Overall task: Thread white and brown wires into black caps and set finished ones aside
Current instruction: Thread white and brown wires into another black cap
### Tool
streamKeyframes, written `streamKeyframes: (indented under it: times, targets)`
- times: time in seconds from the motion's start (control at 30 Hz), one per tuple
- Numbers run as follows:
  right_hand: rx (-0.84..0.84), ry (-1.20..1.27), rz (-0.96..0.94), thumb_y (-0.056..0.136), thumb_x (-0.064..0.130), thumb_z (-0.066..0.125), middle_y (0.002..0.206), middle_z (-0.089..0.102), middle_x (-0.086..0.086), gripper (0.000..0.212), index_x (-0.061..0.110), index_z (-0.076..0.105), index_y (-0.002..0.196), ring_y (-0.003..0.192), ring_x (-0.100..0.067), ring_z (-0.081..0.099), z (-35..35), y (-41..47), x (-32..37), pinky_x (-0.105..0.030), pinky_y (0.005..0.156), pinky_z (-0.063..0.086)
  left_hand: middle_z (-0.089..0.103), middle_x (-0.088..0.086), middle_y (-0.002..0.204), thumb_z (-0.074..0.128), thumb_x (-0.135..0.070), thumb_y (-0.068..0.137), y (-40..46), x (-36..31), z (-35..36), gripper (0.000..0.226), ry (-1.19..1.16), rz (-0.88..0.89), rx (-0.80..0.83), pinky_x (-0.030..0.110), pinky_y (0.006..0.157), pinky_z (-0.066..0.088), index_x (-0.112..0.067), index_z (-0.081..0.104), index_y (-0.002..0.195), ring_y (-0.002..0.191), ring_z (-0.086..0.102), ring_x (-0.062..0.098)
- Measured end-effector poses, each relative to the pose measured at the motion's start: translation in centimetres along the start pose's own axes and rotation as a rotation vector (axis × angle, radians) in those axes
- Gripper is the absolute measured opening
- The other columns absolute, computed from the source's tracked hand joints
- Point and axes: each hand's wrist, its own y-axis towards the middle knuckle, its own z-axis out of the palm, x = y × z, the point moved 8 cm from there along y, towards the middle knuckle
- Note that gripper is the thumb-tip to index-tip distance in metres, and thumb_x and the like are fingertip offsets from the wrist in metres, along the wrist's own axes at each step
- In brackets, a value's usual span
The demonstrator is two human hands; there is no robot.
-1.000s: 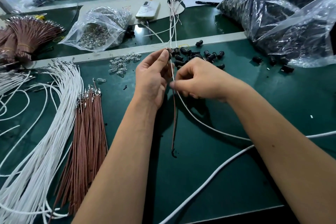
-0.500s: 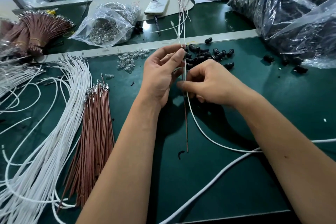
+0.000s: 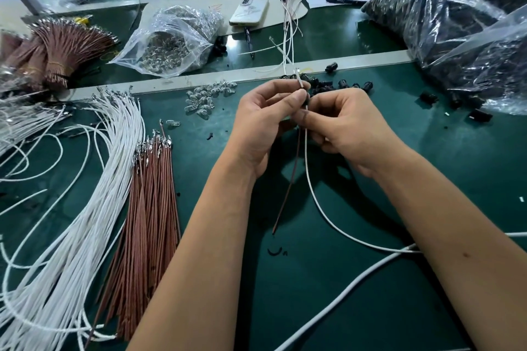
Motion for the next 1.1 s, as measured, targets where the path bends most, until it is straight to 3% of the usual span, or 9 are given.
streamKeyframes:
  times: [0.23, 0.3, 0.43, 0.6, 0.73, 1.1]
  targets:
    - [0.035, -0.032, -0.033, 0.088, 0.02, 0.083, 0.052, 0.053, -0.004, 0.031, 0.0, 0.065, 0.073, 0.044, -0.012, 0.041, 0.3, -0.2, 0.4, -0.021, 0.041, 0.033, 0.068, 0.003, 0.072, 0.07, -0.005, 0.09, -0.1, -0.6, -1.0, 0.013, -0.071, 0.026, -0.1, 0.027, 0.059, 0.053, -0.012, 0.071, 0.078, 0.063, 0.062, 0.016]
    - [0.036, -0.035, -0.043, 0.082, 0.015, 0.088, 0.058, 0.062, -0.007, 0.021, 0.006, 0.069, 0.078, 0.044, -0.013, 0.048, 0.6, -0.3, 0.6, -0.021, 0.042, 0.038, 0.07, 0.001, 0.07, 0.072, -0.004, 0.087, -0.1, -0.7, -1.5, 0.018, -0.115, 0.024, -0.136, 0.026, 0.059, 0.053, -0.016, 0.073, 0.073, 0.063, 0.063, 0.014]
    - [0.074, -0.096, -0.054, 0.074, 0.015, 0.092, 0.059, 0.066, -0.008, 0.028, 0.005, 0.066, 0.075, 0.042, -0.015, 0.054, 1.2, -0.5, 0.7, -0.02, 0.043, 0.041, 0.072, -0.003, 0.074, 0.074, -0.007, 0.087, -0.2, -0.9, -2.3, 0.017, -0.117, 0.036, -0.185, 0.022, 0.063, 0.049, -0.019, 0.074, 0.075, 0.071, 0.065, 0.011]
    - [0.084, -0.122, -0.036, 0.086, 0.027, 0.085, 0.055, 0.065, -0.001, 0.024, 0.011, 0.071, 0.074, 0.043, -0.008, 0.053, 1.1, -0.4, 0.2, -0.02, 0.038, 0.037, 0.072, 0.003, 0.076, 0.074, -0.005, 0.087, -0.2, -1.4, -2.1, 0.012, -0.064, 0.077, -0.18, 0.025, 0.061, 0.051, -0.015, 0.074, 0.079, 0.069, 0.064, 0.015]
    - [-0.022, -0.056, -0.112, 0.092, 0.025, 0.079, 0.064, 0.067, -0.011, 0.02, 0.011, 0.073, 0.079, 0.049, -0.012, 0.054, 0.0, 0.0, 0.8, -0.02, 0.04, 0.037, 0.071, 0.006, 0.075, 0.073, -0.001, 0.087, -0.2, -1.6, -1.7, 0.012, -0.056, 0.1, -0.154, 0.032, 0.068, 0.054, -0.011, 0.072, 0.08, 0.071, 0.064, 0.019]
    - [0.108, -0.161, -0.037, 0.095, 0.025, 0.075, 0.06, 0.068, -0.012, 0.018, 0.011, 0.081, 0.085, 0.039, -0.019, 0.049, 0.7, -0.2, 0.2, -0.023, 0.038, 0.041, 0.075, 0.006, 0.087, 0.072, -0.005, 0.089, -0.4, -2.2, -2.0, 0.009, -0.017, 0.161, -0.175, 0.029, 0.065, 0.053, -0.013, 0.075, 0.087, 0.081, 0.067, 0.019]
